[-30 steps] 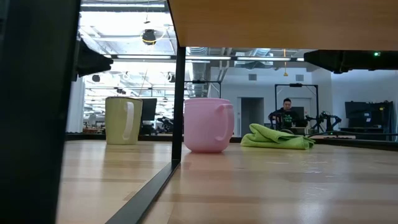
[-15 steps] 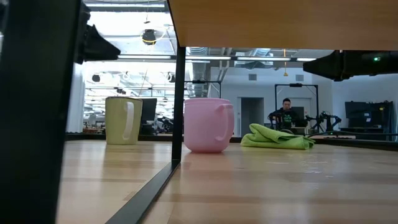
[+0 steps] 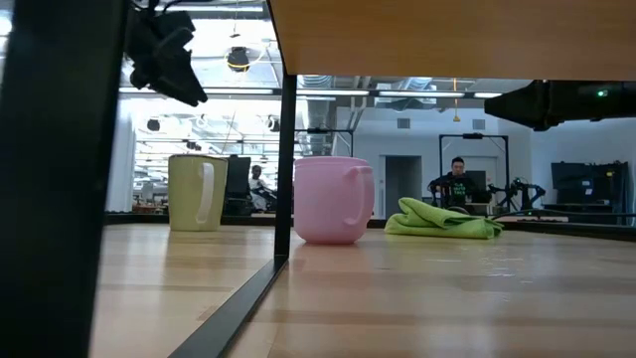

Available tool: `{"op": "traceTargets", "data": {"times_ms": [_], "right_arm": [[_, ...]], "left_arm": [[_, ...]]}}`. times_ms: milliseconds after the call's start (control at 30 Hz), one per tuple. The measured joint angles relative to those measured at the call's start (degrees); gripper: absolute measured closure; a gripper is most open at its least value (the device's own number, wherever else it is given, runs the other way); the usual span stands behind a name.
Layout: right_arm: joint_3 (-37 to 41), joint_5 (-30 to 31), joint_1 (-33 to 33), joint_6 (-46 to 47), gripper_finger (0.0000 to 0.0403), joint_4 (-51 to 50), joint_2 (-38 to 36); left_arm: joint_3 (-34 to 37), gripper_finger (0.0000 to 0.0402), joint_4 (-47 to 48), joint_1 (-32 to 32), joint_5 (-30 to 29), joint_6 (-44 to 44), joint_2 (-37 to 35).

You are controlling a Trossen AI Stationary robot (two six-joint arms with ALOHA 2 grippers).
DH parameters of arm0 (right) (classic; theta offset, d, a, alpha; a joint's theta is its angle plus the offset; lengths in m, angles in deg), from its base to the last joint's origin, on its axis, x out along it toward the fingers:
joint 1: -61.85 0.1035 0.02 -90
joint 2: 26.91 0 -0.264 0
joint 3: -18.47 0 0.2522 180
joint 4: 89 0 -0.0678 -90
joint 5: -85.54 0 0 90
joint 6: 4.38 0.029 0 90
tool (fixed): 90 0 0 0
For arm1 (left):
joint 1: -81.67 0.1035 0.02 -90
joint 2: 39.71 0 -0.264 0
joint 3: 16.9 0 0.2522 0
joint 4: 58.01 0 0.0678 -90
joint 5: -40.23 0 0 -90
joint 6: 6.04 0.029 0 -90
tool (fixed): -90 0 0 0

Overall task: Stack small to large cups/mugs on shelf
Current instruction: Put the light green mug on the shelf

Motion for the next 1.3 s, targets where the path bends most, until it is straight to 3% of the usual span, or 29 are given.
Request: {"op": "traceTargets", "data": {"times_ms": [167, 600, 1100, 1300], "right_arm": [[0.00, 0.00, 0.00, 0.00, 0.0154, 1.36, -0.02], [0.00, 0.00, 0.00, 0.00, 0.0154, 2.26, -0.02], [0.00, -0.02, 0.02, 1.60, 0.0154, 2.21, -0.02], [-0.01, 0.00, 0.01, 1.64, 0.0154, 2.20, 0.00]], "left_arm": [[-5.29, 0.0223, 8.51, 0.89, -0.04, -3.43, 6.31], [-10.41, 0.0223, 13.60, 4.61, -0.23, -4.76, 17.94], [-10.47, 0.0223, 16.05, 12.10, 0.08, -3.36, 19.94], [-10.47, 0.0223, 16.51, 13.27, 6.61, -3.41, 20.15]]}}
